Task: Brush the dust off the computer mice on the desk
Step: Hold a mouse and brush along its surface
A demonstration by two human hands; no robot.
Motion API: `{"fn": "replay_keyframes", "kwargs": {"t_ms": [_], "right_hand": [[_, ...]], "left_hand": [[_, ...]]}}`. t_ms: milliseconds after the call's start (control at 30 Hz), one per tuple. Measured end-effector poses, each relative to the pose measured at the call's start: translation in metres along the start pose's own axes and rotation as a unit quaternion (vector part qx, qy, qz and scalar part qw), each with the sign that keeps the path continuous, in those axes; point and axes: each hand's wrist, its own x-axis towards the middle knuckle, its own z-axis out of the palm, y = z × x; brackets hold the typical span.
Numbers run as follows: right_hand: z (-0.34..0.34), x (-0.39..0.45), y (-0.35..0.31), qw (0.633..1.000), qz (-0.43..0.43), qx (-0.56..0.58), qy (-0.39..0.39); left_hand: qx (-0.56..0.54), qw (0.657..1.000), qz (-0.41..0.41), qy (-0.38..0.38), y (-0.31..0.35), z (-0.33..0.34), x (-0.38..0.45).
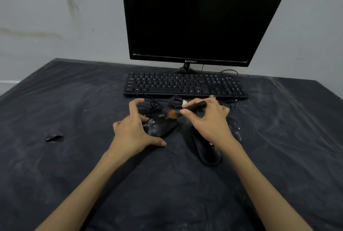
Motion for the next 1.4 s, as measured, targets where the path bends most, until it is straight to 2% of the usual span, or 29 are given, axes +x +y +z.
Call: {"fn": "replay_keyframes", "kwargs": {"t_ms": [67,133,200,233,300,367,400,467,533,567,633,700,767,833,867,900,1000,1067,1133,1200,1333,1400], "right_hand": [[-0.006,0.005,0.002,0.999,0.007,0.007,0.032],[-0.009,0.006,-0.001,0.993,0.017,0.109,0.051],[-0.007,0.005,-0.008,0.982,0.010,0.184,0.025],[-0.004,0.004,-0.009,0.983,0.008,0.185,0.002],[0.001,0.001,-0.006,0.998,-0.004,0.057,-0.007],[0.002,0.000,-0.001,0.994,-0.036,-0.089,0.043],[0.000,0.000,-0.001,0.992,-0.046,-0.102,0.062],[-0.004,-0.002,-0.007,0.996,-0.044,-0.034,0.068],[-0.005,-0.003,-0.013,0.995,-0.016,0.089,0.034],[-0.005,-0.003,-0.014,0.994,-0.002,0.108,0.012],[-0.002,-0.001,-0.007,1.000,0.007,0.013,0.003],[-0.001,0.000,-0.001,0.995,-0.012,-0.087,0.037],[-0.001,-0.001,-0.003,0.999,-0.007,-0.022,0.049],[0.003,-0.002,-0.007,0.994,0.012,0.111,0.020],[0.005,-0.002,-0.007,0.991,0.017,0.132,0.015],[0.006,-0.001,-0.006,0.992,0.027,0.125,0.015],[0.007,-0.001,-0.002,0.999,0.010,-0.020,0.034],[0.005,-0.003,-0.002,0.999,0.025,0.004,0.041],[0.006,-0.005,-0.005,0.994,0.038,0.102,0.022],[0.007,-0.005,-0.005,0.988,0.049,0.143,0.010],[0.001,-0.003,0.001,0.999,0.031,0.030,0.032],[0.001,-0.003,0.001,0.999,0.031,0.033,0.029]], "left_hand": [[0.007,1.000,0.021,0.006,0.002,-0.001,-0.001],[0.014,0.999,0.038,0.010,0.003,0.000,-0.001],[0.017,0.999,0.047,0.012,0.003,0.000,-0.001],[0.016,0.999,0.050,0.012,0.003,0.000,-0.001],[0.014,0.999,0.051,0.013,0.003,0.000,-0.001],[0.011,0.999,0.048,0.010,0.003,0.000,-0.001],[0.010,0.999,0.048,0.008,0.004,0.000,-0.001],[0.015,0.998,0.053,0.010,0.004,0.001,-0.002],[0.017,0.998,0.055,0.012,0.004,0.001,-0.002],[0.015,0.998,0.054,0.012,0.004,0.001,-0.002],[0.007,0.999,0.048,0.008,0.004,0.001,-0.002],[0.001,0.999,0.043,0.005,0.004,0.000,-0.001],[0.002,0.999,0.042,0.006,0.004,0.000,-0.001],[0.004,0.999,0.042,0.008,0.004,0.000,-0.001],[0.004,0.999,0.042,0.008,0.005,0.001,-0.001],[0.003,0.999,0.040,0.007,0.005,0.001,-0.001],[-0.005,0.999,0.032,0.003,0.004,0.001,0.000],[-0.006,0.999,0.034,0.004,0.004,0.001,0.000],[-0.003,0.999,0.038,0.004,0.003,0.001,0.000],[0.001,0.999,0.043,0.006,0.003,0.001,0.000],[-0.003,0.999,0.046,0.005,0.001,0.002,0.000],[0.001,0.999,0.050,0.008,0.001,0.002,-0.001]]}}
